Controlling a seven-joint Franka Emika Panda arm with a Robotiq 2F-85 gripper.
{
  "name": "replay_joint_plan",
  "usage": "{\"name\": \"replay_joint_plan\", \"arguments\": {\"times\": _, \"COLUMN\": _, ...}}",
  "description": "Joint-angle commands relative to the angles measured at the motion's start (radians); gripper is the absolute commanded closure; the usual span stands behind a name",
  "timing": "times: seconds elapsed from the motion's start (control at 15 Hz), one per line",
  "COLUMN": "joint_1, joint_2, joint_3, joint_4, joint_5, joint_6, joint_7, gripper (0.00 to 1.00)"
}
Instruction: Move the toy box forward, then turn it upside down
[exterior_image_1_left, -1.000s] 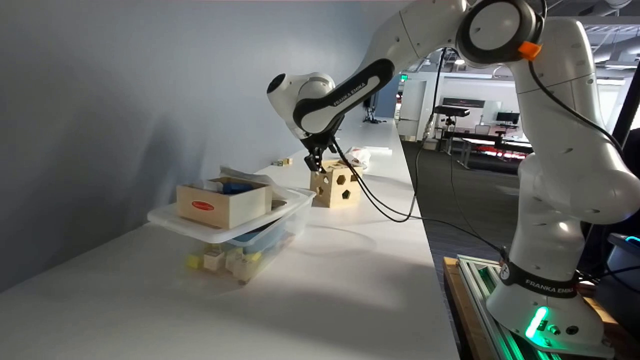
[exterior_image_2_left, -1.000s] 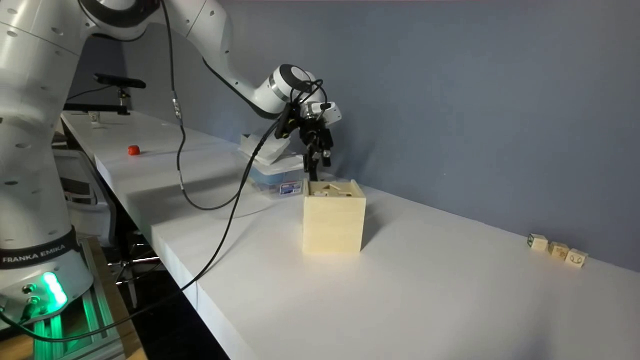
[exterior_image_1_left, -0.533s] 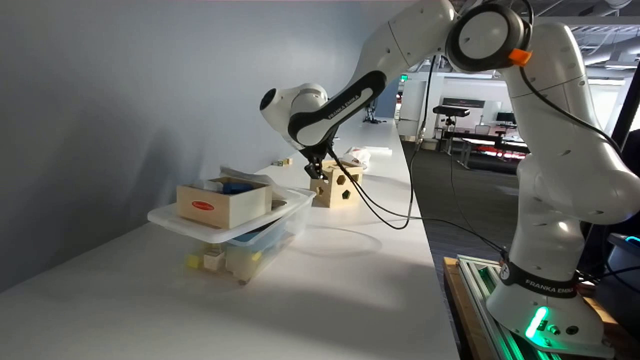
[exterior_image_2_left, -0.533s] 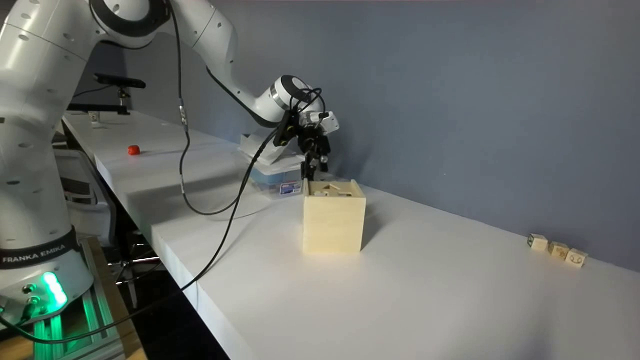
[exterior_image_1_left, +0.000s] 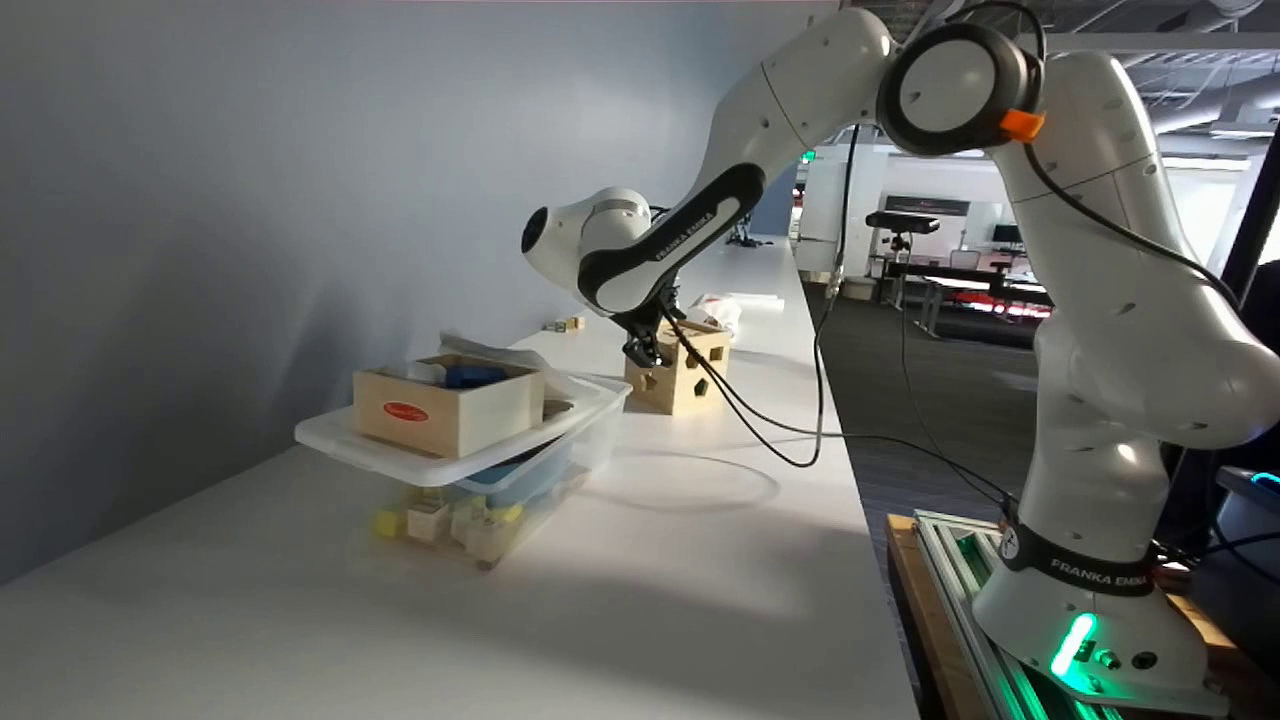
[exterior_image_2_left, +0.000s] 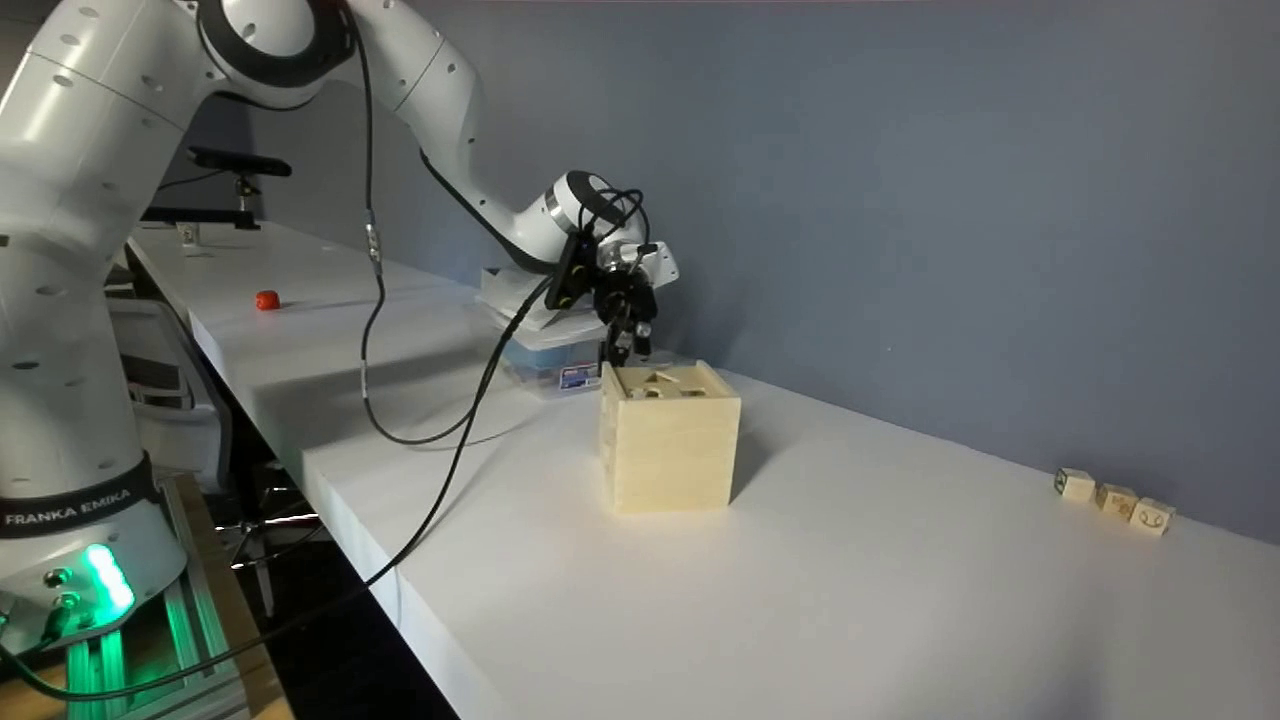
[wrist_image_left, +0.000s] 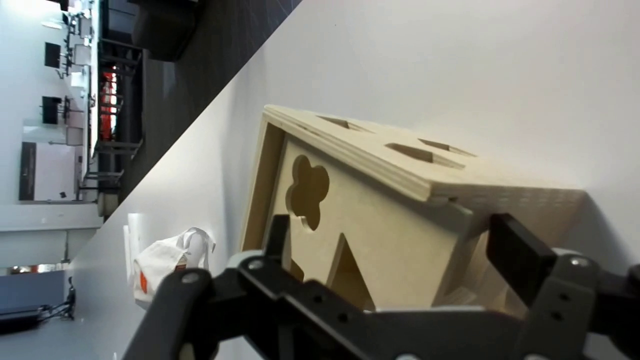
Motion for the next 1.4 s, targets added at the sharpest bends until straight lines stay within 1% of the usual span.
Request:
{"name": "replay_joint_plan", "arguments": {"times": 0.0, "joint_1": -0.005, "joint_2": 0.044, "joint_3": 0.005, "joint_4": 0.058, "joint_5": -0.041, "joint_6": -0.026, "joint_7": 0.013, "gripper": 0.0}}
{"name": "replay_joint_plan", "arguments": {"times": 0.27, "joint_1": -0.005, "joint_2": 0.053, "joint_3": 0.003, "joint_4": 0.09, "joint_5": -0.061, "joint_6": -0.033, "joint_7": 0.011, "gripper": 0.0}}
{"name": "replay_joint_plan", "arguments": {"times": 0.8, "joint_1": -0.017, "joint_2": 0.053, "joint_3": 0.011, "joint_4": 0.048, "joint_5": -0.058, "joint_6": -0.057, "joint_7": -0.016, "gripper": 0.0}}
{"name": "replay_joint_plan", "arguments": {"times": 1.13, "joint_1": -0.025, "joint_2": 0.054, "joint_3": -0.001, "joint_4": 0.047, "joint_5": -0.06, "joint_6": -0.085, "joint_7": -0.009, "gripper": 0.0}}
{"name": "replay_joint_plan", "arguments": {"times": 1.33, "joint_1": -0.031, "joint_2": 0.041, "joint_3": -0.004, "joint_4": 0.037, "joint_5": -0.068, "joint_6": -0.108, "joint_7": -0.03, "gripper": 0.0}}
